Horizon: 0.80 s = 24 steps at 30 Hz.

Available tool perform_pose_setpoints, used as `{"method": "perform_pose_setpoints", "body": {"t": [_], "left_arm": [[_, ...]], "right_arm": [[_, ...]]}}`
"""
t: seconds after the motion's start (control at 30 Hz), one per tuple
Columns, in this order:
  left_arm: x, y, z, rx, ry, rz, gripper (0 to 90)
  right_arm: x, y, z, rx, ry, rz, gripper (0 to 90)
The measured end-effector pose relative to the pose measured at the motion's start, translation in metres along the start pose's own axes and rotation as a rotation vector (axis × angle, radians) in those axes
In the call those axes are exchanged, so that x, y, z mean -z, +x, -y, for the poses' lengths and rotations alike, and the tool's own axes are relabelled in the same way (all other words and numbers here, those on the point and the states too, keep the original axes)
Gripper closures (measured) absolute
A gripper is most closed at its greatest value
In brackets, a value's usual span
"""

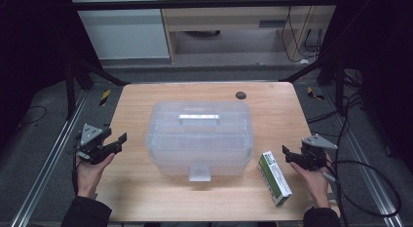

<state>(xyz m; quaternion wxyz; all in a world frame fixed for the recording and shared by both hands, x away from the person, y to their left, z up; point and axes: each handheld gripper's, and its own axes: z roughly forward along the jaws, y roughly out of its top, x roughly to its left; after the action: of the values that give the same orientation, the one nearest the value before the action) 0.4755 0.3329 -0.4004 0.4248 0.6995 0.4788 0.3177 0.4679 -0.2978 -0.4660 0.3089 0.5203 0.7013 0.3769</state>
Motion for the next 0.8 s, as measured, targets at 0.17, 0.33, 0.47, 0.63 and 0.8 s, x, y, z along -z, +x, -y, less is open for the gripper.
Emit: {"method": "perform_pose_setpoints", "body": {"t": [0.17, 0.33, 0.47, 0.63, 0.8], "left_arm": [[0.001, -0.001, -0.021, -0.017, 0.036, 0.042, 32.8], [0.004, -0.005, -0.041, -0.057, 0.069, 0.066, 32.8], [0.004, -0.011, -0.058, -0.107, 0.071, 0.066, 32.8], [0.005, -0.020, -0.077, -0.168, 0.062, 0.085, 30.5], [0.006, -0.034, -0.095, -0.238, 0.068, 0.085, 29.8]], "right_arm": [[0.001, -0.003, 0.000, 0.003, 0.002, 0.005, 22.9], [0.000, -0.002, 0.001, 0.027, 0.013, 0.016, 23.0], [0.001, -0.002, 0.000, 0.025, 0.006, 0.015, 23.3], [0.000, -0.001, 0.000, 0.023, 0.013, 0.007, 22.0], [-0.001, 0.000, 0.001, 0.032, 0.020, -0.004, 21.9]]}}
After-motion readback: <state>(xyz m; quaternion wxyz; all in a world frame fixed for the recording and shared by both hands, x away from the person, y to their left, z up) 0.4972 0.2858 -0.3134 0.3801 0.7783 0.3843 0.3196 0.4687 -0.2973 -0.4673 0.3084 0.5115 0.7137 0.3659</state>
